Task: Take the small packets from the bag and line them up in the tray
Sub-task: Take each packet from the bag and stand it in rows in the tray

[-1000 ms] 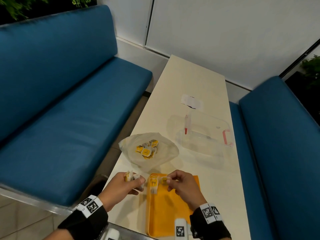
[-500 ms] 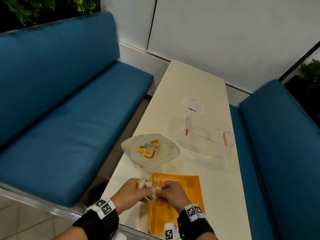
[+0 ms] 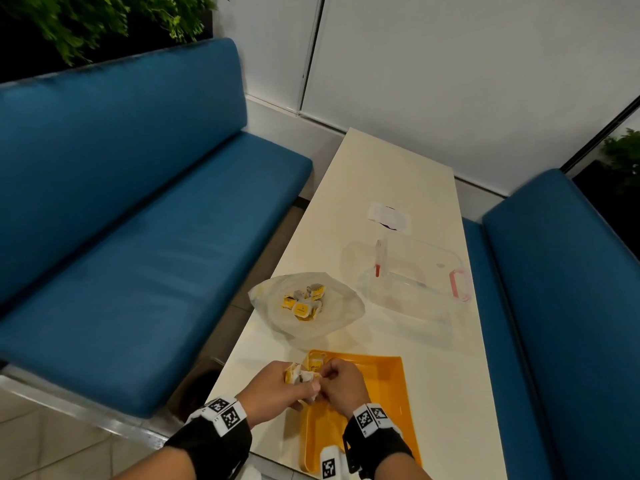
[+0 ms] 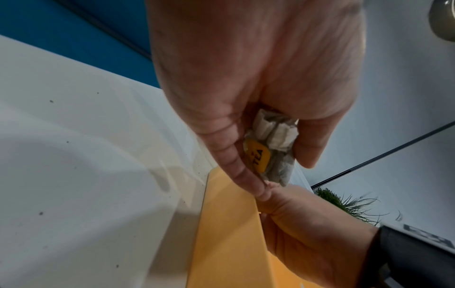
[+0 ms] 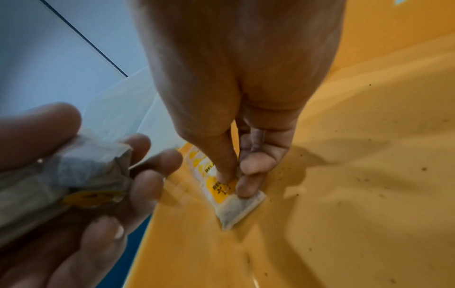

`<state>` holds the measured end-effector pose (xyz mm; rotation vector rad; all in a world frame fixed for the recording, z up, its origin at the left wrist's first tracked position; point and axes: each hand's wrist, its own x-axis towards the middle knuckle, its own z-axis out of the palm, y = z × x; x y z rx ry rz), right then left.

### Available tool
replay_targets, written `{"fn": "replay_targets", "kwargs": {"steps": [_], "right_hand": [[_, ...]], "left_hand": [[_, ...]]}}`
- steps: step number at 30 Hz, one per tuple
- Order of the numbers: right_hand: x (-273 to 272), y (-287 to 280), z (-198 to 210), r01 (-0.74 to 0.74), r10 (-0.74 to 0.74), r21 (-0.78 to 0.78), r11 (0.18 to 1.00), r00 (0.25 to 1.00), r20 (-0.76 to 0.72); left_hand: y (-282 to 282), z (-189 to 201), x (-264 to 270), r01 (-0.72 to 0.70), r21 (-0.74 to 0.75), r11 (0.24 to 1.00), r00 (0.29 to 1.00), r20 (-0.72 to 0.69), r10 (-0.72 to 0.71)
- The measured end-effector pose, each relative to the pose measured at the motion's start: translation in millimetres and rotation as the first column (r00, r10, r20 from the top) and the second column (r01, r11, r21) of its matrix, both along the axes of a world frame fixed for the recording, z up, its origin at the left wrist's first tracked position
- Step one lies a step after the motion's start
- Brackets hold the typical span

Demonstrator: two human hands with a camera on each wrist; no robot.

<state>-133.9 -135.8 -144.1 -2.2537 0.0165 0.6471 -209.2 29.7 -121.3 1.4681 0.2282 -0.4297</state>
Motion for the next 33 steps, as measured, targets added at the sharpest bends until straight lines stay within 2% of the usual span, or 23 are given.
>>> {"fn": "replay_targets", "kwargs": {"steps": [4,8,12,16,20,24,27,33], "right_hand": [[4,3,0,-0.001,0.003,-0.047,0.999,0.999,0.039],[3,3,-2,0.011,-0.01,-0.054,0.998,1.0,0.019],[1,-2,6,0.043,-0.042,-0.019,0.999,0.998,0.046],[-5,-7,34,0.075,-0.083,0.204,0.976,0.996,0.031],[-14,-4,64,-0.02,0.019,0.405,0.914,1.0,0.007],[-18,-1,63,-0.137,0.107,0.321,0.937,0.988,0.108],[-18,2,58,-0.154,0.111,0.272,0.95,0.98,0.167],[-16,5,56,-0.143,0.106,0.292,0.946,0.985,0.139]], "left_hand": [[1,1,3,0.018,0.011,1.0,1.0,-0.004,-0.018],[1,2,3,0.028,0.009,1.0,0.999,-0.02,-0.028],[4,9,3,-0.014,-0.129,0.992,0.996,-0.09,0.002],[7,20,2,-0.126,-0.255,0.959,0.975,-0.21,0.072],[9,26,2,-0.201,-0.337,0.92,0.956,-0.273,0.109],[11,29,3,-0.248,-0.419,0.873,0.939,-0.326,0.111],[10,32,5,-0.244,-0.41,0.879,0.933,-0.346,0.097],[13,37,4,-0.206,-0.399,0.893,0.925,-0.378,0.044]]}}
